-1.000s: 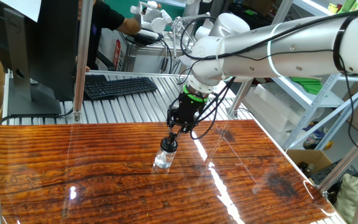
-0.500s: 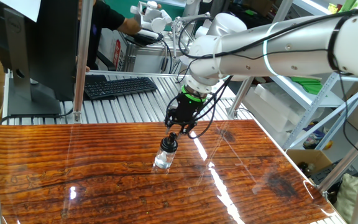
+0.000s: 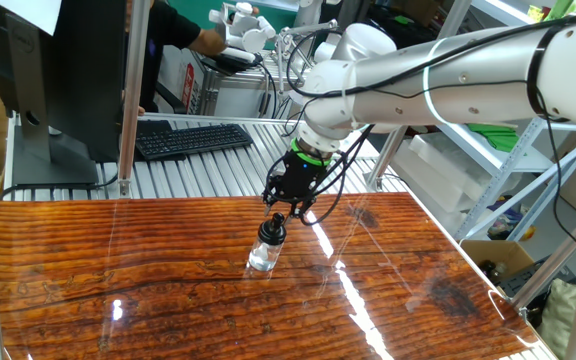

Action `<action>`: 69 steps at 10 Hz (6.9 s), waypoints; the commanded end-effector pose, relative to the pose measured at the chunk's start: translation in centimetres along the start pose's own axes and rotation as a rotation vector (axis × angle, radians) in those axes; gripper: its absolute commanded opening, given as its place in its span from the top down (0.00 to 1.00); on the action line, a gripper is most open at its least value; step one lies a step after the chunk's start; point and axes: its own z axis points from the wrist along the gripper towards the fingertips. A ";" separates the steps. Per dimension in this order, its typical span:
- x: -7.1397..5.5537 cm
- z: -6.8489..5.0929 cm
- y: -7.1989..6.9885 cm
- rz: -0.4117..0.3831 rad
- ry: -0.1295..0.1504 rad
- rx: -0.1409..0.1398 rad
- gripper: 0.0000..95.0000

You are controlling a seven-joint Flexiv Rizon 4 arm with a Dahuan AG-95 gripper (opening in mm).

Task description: Screw the lid onto the jar

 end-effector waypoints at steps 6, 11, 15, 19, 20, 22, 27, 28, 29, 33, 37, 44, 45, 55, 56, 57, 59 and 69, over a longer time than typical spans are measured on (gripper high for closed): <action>-0.1 -0.1 0.0 -0.001 0.002 0.001 0.60; -0.1 -0.1 0.0 -0.001 0.002 0.001 0.60; -0.1 -0.1 0.0 -0.001 0.002 0.001 0.60; 0.6 -3.2 2.4 -0.330 -0.033 0.247 0.20; 0.6 -3.3 2.4 -0.336 -0.031 0.247 0.20; 0.2 -3.3 2.5 -0.361 -0.027 0.249 0.20; -0.8 -2.7 2.3 -0.421 -0.023 0.242 0.40; -1.0 -2.6 2.0 -0.431 -0.021 0.240 0.40; -1.1 -2.5 1.9 -0.431 -0.014 0.225 0.40; -1.0 -2.7 1.6 -0.409 0.006 0.167 0.40; -0.3 -2.3 1.4 -0.416 -0.005 0.164 0.40; 0.1 -1.5 0.4 -0.438 -0.018 0.162 0.40; 0.1 -1.3 0.3 -0.439 -0.021 0.162 0.40; 0.7 -0.7 0.0 -0.476 -0.035 0.159 0.60; 0.7 -0.7 0.0 -0.477 -0.035 0.158 0.60; 0.7 -0.6 -0.1 -0.479 -0.035 0.159 0.60; 0.7 -0.6 -0.1 -0.487 -0.038 0.158 0.60; 0.7 -0.5 -0.1 -0.504 -0.041 0.155 1.00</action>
